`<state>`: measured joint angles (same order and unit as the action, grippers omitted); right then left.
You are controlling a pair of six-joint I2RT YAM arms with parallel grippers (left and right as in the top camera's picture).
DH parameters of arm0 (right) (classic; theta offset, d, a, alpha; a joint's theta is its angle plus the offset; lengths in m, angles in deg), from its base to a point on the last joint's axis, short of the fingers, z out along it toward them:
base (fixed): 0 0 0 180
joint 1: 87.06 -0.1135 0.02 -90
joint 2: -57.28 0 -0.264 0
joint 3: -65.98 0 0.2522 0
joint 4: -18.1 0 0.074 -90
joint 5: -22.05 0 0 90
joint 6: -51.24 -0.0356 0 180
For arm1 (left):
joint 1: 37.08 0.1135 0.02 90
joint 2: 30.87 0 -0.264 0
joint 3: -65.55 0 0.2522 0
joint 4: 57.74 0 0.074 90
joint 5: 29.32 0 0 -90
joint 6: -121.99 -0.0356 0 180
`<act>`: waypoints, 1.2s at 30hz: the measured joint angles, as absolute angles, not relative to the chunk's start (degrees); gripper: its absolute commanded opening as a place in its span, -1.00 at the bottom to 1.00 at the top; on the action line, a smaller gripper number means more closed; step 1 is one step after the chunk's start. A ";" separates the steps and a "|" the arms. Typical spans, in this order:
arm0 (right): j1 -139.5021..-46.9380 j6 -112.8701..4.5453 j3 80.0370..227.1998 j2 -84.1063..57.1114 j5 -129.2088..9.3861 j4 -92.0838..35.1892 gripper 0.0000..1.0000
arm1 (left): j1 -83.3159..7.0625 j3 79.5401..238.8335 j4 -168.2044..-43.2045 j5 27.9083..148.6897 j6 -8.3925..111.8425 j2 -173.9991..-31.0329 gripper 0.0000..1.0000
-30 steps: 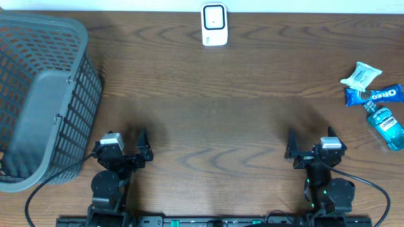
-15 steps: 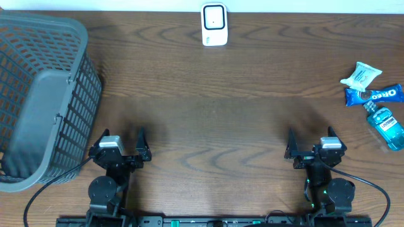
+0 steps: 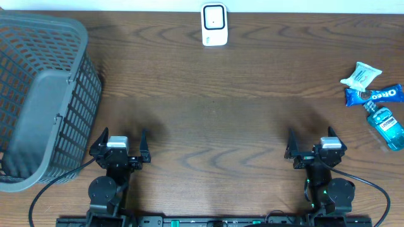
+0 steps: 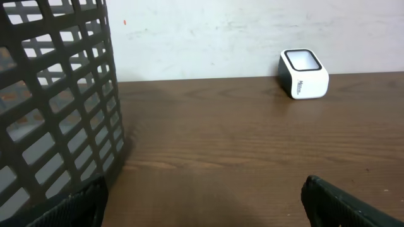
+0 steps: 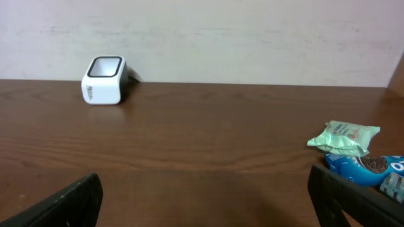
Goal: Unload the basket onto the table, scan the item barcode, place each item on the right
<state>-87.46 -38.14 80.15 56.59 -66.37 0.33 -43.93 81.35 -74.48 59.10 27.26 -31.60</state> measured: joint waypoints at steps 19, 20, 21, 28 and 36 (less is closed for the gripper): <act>-87.46 -38.14 80.15 56.59 -66.44 0.33 0.99 | -43.19 81.35 -74.48 59.10 32.20 -31.60 0.96; -87.46 -38.14 80.15 56.59 -66.44 0.33 0.99 | -43.19 81.35 -74.48 59.10 32.20 -31.60 0.96; -87.46 -38.14 80.15 56.59 -66.44 0.33 0.99 | -43.19 81.35 -74.48 59.12 32.20 -31.60 0.96; -87.46 -38.14 80.15 56.59 -66.44 0.33 0.99 | -43.19 81.35 -74.48 59.10 32.20 -31.60 0.95; -87.46 -38.14 80.15 56.59 -66.46 0.33 0.99 | -43.19 81.35 -74.48 59.10 32.20 -31.60 0.96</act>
<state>-87.46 -38.14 80.15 56.59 -66.46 0.33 -43.19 81.35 -74.48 59.10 32.20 -31.60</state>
